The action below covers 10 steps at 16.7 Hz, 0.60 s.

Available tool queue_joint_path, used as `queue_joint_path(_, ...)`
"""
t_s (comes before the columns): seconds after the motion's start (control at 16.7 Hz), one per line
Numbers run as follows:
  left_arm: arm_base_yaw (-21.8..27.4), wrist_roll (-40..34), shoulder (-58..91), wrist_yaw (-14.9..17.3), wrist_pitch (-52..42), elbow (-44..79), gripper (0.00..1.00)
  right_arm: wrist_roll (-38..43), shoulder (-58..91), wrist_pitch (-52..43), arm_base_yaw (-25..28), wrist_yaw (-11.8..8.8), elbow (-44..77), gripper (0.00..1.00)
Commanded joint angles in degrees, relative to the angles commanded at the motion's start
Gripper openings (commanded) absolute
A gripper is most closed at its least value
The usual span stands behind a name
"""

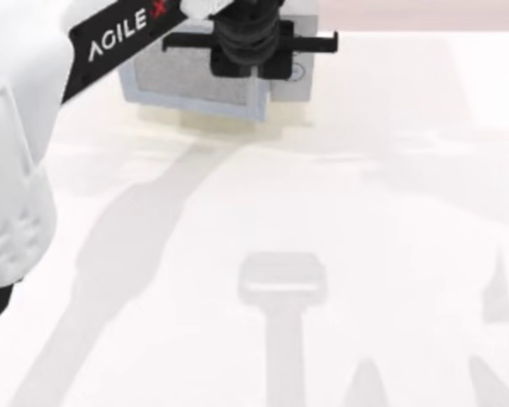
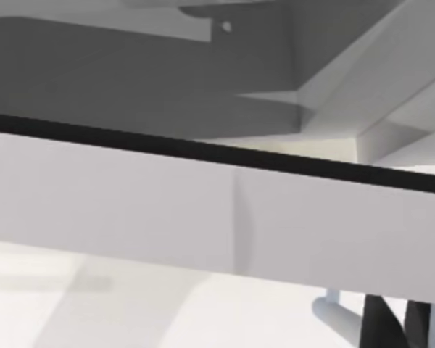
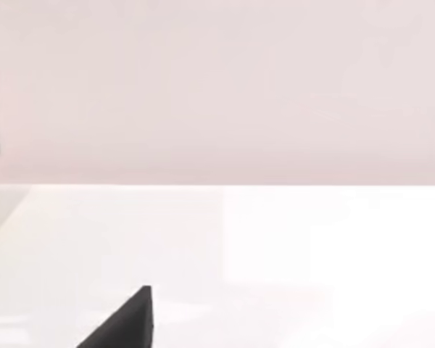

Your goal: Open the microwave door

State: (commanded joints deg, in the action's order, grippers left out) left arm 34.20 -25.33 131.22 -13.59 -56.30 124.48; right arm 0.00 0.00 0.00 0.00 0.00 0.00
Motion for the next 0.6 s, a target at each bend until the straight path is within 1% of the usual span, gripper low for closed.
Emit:
queue_joint_path(0.18,-0.40,1.53,-1.75,0.39,1.41,-2.41,0.00,0.00,0.00,0.00,0.00,0.00,0.00,1.00)
queue_joint_path(0.42,-1.05,5.53,-6.18,2.40,5.07,-10.09,0.00,0.00,0.00,0.00,0.00,0.00,0.00,1.00)
queue_joint_path(0.6,-1.15,6.16,-6.95,2.73,5.68,-11.01,0.00,0.00,0.00,0.00,0.00,0.00,0.00,1.00)
